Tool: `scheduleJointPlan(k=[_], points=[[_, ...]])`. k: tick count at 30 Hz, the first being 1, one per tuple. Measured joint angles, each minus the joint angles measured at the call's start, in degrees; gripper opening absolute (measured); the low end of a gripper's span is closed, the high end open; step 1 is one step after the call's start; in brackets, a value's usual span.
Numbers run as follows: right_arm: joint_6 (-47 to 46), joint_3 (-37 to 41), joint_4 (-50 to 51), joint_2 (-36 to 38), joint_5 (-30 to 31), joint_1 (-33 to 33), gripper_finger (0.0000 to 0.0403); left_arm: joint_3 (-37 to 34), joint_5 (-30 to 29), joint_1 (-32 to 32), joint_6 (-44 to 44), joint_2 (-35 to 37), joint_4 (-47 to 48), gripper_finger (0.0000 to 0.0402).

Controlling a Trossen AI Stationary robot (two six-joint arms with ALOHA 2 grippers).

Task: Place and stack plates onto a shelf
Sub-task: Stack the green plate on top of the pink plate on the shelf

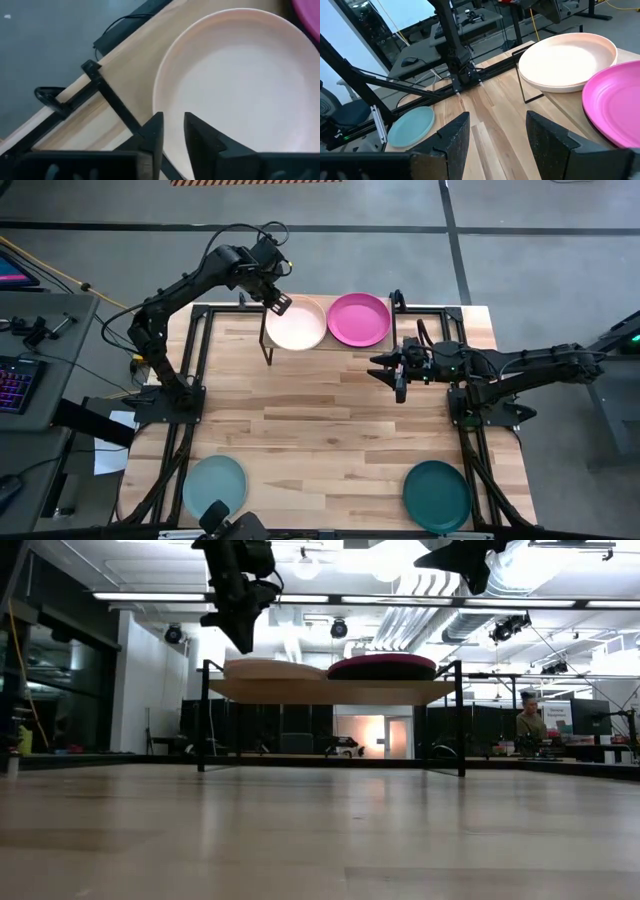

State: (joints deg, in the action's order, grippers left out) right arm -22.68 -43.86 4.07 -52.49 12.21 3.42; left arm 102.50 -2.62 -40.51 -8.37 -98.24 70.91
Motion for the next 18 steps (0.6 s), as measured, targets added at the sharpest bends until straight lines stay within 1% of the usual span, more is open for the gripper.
scheduleJointPlan(k=[4, 8, 11, 14, 18], points=[[0.0, 0.0, 0.0, 0.0, 0.0, 0.0, 0.0177, 0.0, 2.9, 0.0, 0.1, 1.9, -1.5, 0.0102], [0.0, 0.0, 0.0, 0.0, 0.0, -0.1, 0.0177, 0.0, 6.3, 0.0, -0.8, 5.7, -4.3, 0.0124], [0.0, 0.0, 0.0, 0.0, 0.1, -0.3, 0.0177, -1.8, 7.8, 1.3, -2.7, 10.4, -10.2, 0.0132], [-0.3, 0.0, -0.1, 0.0, 0.1, -0.6, 0.0177, -7.3, 8.1, 4.2, -4.5, 16.6, -19.8, 0.0134], [-2.0, 0.0, -0.6, 0.0, 0.2, -0.9, 0.0177, -19.1, 8.2, 10.2, -7.3, 25.9, -35.8, 0.0132]])
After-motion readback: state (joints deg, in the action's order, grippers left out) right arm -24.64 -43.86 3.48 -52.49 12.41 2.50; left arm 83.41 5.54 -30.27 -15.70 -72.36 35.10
